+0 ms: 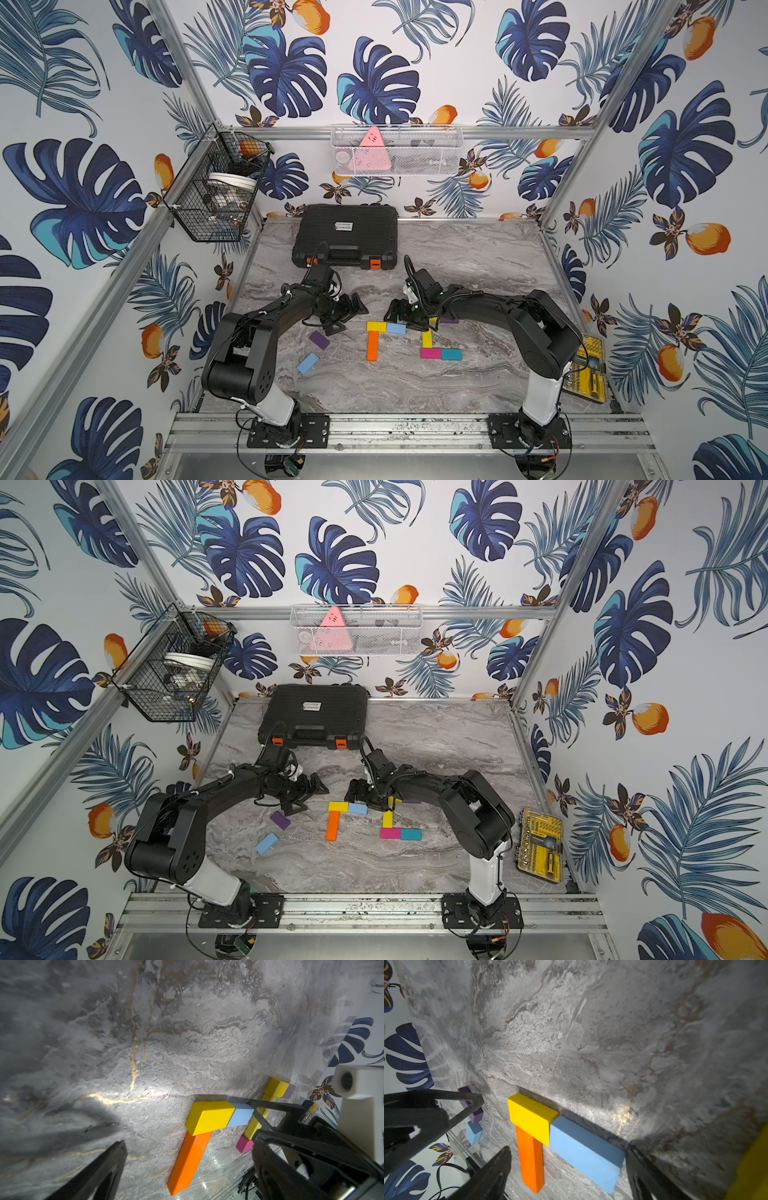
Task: Assemble the letter c with building blocks
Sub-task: Assemble the building block at the center of the board.
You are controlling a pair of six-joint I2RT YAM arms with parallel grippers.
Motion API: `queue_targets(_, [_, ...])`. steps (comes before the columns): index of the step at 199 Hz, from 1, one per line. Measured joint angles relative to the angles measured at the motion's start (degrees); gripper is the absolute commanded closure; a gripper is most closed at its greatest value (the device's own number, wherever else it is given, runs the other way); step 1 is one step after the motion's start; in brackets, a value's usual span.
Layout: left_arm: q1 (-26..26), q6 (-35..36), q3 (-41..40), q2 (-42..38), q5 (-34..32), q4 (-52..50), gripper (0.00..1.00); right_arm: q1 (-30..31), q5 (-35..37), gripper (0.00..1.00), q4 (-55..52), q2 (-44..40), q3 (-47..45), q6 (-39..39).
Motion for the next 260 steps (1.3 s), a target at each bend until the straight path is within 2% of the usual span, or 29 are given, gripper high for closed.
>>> queue_targets(82, [0.0, 0.0, 0.0, 0.2, 0.0, 0.0, 0.01, -0.3, -0.6, 0.13, 0.7, 0.1, 0.0, 0.0])
queue_targets(123, [0.0, 0.0, 0.3, 0.2, 0.0, 0.0, 0.01, -0.3, 2.6, 0.16, -2.3, -2.7, -0.4, -2.3])
queue_targets(157, [-0.1, 0.0, 0.3, 0.3, 0.1, 0.0, 0.01, 1.7, 8.5, 0.22, -7.2, -4.1, -0.1, -7.9])
queue_targets(207, [-0.6, -0.2, 0.3, 0.8, 0.1, 0.0, 0.01, 8.3, 19.1, 0.27, -14.2, -3.7, 3.2, -17.0])
queue_targets(260, [-0.8, -0.2, 0.7, 0.9, 0.0, 0.0, 0.01, 12.2, 24.4, 0.31, -16.9, -1.5, 4.1, -20.2])
